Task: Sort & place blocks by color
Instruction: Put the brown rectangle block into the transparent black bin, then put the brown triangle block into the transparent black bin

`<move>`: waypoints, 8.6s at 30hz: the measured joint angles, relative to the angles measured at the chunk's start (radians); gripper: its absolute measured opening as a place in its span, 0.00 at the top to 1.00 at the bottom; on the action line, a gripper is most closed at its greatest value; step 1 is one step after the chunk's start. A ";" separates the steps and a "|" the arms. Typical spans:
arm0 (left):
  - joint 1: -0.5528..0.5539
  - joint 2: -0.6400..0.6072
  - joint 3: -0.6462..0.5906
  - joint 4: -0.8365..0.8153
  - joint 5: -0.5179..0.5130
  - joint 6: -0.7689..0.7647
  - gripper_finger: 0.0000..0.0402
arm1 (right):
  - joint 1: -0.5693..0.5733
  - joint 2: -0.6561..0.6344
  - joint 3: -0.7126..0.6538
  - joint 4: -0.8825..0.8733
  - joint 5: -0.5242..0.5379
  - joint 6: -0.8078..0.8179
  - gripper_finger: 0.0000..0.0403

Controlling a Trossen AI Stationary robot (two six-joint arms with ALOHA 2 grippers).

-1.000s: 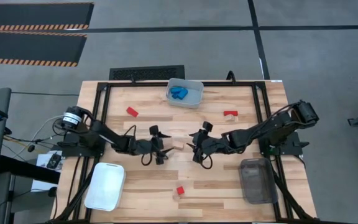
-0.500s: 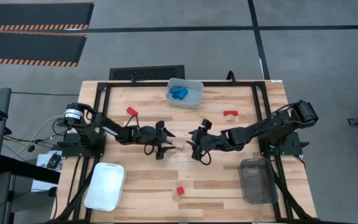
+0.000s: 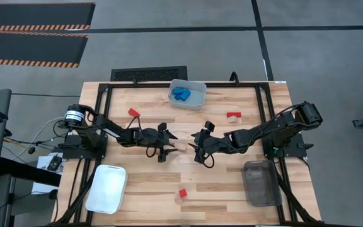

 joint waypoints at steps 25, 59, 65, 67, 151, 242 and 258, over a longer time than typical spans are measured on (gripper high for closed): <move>0.002 0.208 0.135 0.082 0.035 0.024 0.74 | 0.033 -0.078 0.003 -0.186 0.108 -0.004 0.46; -0.088 0.617 1.266 -0.183 0.177 0.111 0.72 | 0.223 -0.772 0.000 -0.687 0.160 -0.004 0.59; -0.104 0.775 1.514 -0.243 0.210 0.108 0.72 | 0.258 -0.827 0.000 -0.743 0.161 0.036 0.60; -0.104 0.818 1.584 -0.236 0.225 0.094 0.72 | 0.263 -0.839 0.000 -0.745 0.161 0.037 0.60; -0.126 0.861 1.741 -0.923 0.019 0.114 0.92 | 0.000 -0.815 -0.092 -1.209 0.168 0.437 0.62; -0.089 0.073 0.248 -0.168 -0.235 -0.032 0.40 | -0.557 -0.080 -0.110 -0.721 -0.330 -0.469 0.62; -0.089 0.073 0.248 -0.137 -0.227 -0.054 0.40 | -0.414 -0.188 -0.109 -0.545 -0.411 -0.336 0.63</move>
